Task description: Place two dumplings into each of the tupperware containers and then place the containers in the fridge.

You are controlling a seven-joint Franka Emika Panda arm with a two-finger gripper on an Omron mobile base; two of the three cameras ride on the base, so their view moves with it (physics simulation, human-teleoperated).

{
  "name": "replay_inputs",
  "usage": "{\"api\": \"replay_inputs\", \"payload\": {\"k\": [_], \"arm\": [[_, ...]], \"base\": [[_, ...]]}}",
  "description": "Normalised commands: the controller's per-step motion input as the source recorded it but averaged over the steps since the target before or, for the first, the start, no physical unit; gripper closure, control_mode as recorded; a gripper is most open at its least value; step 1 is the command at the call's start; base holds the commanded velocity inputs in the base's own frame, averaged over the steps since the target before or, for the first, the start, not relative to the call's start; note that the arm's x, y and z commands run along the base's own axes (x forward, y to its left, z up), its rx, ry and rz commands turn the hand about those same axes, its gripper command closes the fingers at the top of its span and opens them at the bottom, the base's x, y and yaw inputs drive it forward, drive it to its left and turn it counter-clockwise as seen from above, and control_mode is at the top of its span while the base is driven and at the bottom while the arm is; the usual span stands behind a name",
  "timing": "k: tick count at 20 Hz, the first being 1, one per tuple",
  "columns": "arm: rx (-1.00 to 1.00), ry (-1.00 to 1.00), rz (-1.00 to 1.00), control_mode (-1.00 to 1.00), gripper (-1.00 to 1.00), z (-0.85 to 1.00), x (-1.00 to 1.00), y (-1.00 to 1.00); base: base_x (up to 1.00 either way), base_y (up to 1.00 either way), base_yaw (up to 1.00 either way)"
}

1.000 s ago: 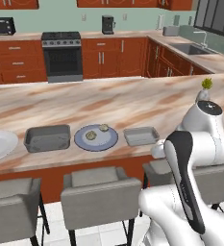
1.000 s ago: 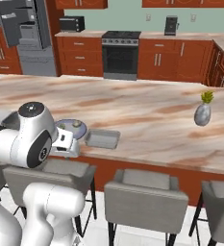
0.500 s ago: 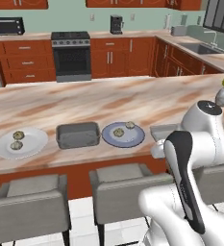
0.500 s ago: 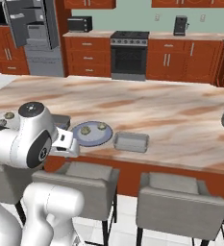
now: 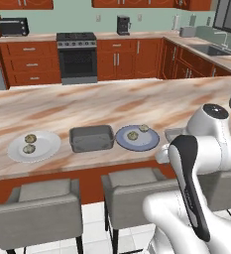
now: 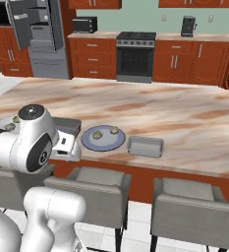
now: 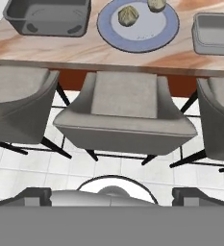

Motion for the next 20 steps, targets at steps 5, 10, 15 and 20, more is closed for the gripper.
{"api": "replay_inputs", "payload": {"k": [5,10,15,20], "arm": [[0.00,-0.01,0.00,-1.00,-1.00,0.02,0.05,0.03],[0.00,0.00,0.00,-1.00,-1.00,0.02,0.57,0.20],[0.00,0.00,-0.01,-1.00,-1.00,0.02,0.64,-0.06],[0.00,0.00,-0.08,-1.00,-1.00,0.00,0.72,-0.44]], "base": [[0.18,0.17,0.00],[0.00,0.00,0.00],[0.00,0.00,0.00],[0.00,0.00,0.00]]}}
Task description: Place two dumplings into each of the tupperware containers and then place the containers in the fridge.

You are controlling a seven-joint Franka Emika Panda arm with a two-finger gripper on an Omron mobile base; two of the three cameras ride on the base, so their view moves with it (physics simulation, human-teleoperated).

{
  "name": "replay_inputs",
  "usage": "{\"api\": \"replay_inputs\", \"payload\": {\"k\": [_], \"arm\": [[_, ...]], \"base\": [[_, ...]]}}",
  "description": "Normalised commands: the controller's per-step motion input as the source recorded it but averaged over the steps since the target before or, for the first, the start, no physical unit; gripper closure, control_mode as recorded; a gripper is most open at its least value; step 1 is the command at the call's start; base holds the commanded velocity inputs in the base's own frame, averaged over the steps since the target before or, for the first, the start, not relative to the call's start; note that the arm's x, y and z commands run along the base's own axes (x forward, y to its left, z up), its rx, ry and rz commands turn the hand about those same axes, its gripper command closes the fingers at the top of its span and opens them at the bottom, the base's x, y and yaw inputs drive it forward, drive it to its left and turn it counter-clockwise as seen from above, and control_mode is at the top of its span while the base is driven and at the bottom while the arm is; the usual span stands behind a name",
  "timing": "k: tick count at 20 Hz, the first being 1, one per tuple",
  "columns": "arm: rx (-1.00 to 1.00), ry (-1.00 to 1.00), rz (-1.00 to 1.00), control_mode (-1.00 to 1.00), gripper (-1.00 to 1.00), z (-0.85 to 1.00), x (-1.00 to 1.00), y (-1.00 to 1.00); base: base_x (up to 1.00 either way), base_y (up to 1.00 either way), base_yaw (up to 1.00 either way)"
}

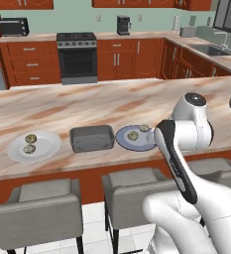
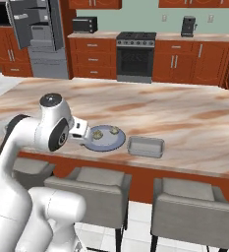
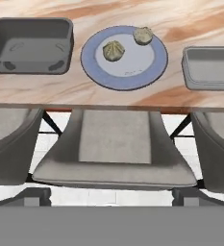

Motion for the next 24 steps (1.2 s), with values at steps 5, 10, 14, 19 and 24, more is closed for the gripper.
{"api": "replay_inputs", "payload": {"k": [5,10,14,19,24], "arm": [[0.00,0.04,-0.06,-1.00,-1.00,0.00,0.64,-0.57],[0.00,0.09,-0.05,-1.00,-1.00,0.00,0.66,-0.36],[0.00,0.07,-0.06,-1.00,-1.00,0.00,0.61,0.00],[0.00,0.12,-0.09,-1.00,-1.00,-0.10,0.51,0.00],[0.00,0.11,-0.05,-1.00,-1.00,-0.30,0.41,0.00]], "base": [[0.00,0.00,0.00],[0.00,0.00,0.00],[0.00,0.00,0.00],[0.00,0.00,0.00],[0.00,0.00,0.00]]}}
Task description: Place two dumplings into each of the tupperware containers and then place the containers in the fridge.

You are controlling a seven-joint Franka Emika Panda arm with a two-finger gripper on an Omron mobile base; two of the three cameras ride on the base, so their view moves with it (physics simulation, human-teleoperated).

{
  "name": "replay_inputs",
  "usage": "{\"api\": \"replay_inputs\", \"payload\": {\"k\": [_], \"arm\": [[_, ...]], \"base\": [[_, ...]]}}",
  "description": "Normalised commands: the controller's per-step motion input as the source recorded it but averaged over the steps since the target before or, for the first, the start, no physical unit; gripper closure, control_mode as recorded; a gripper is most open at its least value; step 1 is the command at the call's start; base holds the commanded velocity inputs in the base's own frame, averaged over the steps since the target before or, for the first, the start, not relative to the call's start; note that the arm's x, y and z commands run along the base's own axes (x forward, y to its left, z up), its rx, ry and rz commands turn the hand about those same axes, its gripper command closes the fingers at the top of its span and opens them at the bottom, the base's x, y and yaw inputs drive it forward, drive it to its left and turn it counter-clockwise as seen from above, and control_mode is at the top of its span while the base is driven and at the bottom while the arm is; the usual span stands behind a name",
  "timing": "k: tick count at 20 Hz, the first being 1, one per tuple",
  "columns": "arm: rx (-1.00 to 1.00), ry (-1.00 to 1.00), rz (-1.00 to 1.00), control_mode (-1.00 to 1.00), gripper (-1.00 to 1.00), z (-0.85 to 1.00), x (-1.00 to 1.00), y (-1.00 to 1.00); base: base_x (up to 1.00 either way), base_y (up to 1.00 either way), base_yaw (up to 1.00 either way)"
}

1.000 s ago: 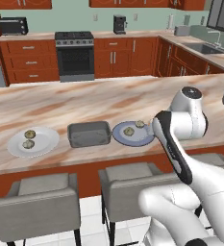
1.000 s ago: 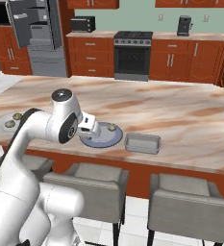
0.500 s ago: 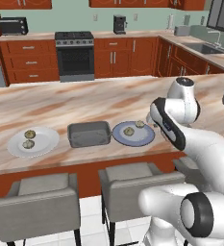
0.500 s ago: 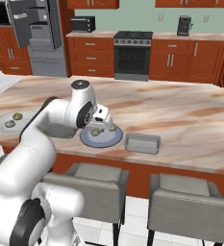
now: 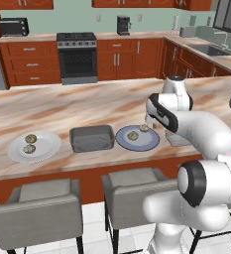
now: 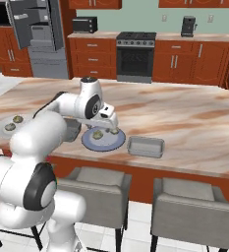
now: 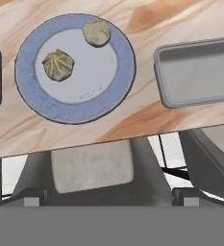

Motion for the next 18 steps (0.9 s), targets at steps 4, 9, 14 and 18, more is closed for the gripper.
{"api": "replay_inputs", "payload": {"k": [4,9,14,18], "arm": [[0.00,0.10,-0.03,-1.00,-1.00,-0.39,0.33,0.00],[0.00,0.06,-0.02,-1.00,-1.00,-0.36,0.30,0.00],[0.01,0.00,0.00,-1.00,-1.00,-0.26,0.32,0.00],[0.00,0.00,0.00,-1.00,-1.00,-0.27,0.32,0.00]], "base": [[0.00,0.00,0.00],[0.00,0.00,0.00],[0.00,0.00,0.00],[0.00,0.00,0.00]]}}
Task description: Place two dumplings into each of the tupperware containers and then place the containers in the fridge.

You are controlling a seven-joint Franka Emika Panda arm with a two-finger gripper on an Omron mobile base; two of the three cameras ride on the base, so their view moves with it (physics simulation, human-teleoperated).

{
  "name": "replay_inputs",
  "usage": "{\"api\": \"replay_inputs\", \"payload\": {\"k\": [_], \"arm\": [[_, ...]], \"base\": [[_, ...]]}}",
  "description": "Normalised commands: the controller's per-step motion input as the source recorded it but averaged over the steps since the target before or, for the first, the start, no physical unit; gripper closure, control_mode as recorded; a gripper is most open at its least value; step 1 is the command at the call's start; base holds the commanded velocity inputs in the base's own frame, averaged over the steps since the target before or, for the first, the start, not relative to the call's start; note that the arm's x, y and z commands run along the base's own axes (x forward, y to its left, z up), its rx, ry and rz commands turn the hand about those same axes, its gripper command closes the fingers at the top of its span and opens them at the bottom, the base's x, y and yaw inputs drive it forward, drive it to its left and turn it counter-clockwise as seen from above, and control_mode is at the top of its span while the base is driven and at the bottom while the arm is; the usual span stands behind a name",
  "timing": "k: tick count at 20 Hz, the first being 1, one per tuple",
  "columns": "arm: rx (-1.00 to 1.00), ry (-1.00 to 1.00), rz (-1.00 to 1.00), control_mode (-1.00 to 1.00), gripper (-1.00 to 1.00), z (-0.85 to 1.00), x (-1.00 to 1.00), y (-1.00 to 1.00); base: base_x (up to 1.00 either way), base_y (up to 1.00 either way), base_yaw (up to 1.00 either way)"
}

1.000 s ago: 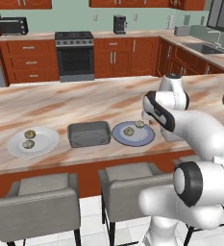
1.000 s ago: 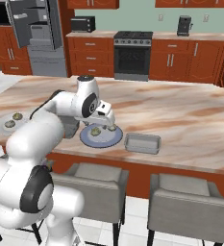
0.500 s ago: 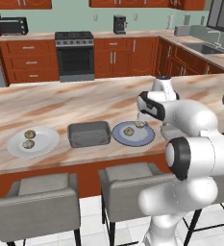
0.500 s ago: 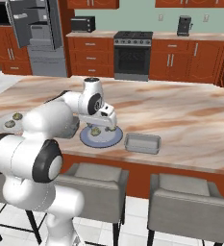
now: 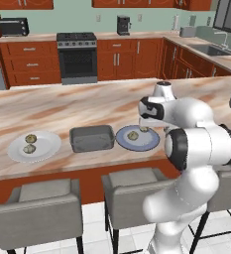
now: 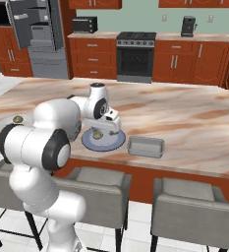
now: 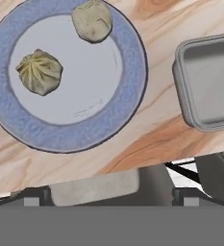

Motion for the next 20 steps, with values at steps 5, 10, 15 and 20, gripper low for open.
{"api": "replay_inputs", "payload": {"k": [5,10,15,20], "arm": [[0.00,0.00,0.00,-1.00,-1.00,-0.27,0.30,0.00],[0.00,0.00,0.00,-1.00,-1.00,-0.18,0.35,0.00],[0.00,0.00,0.00,-1.00,-1.00,-0.14,0.46,0.00],[0.00,0.00,0.00,-1.00,-1.00,-0.17,0.42,0.00]], "base": [[0.00,0.00,0.00],[0.00,0.00,0.00],[0.00,0.00,0.00],[0.00,0.00,0.00]]}}
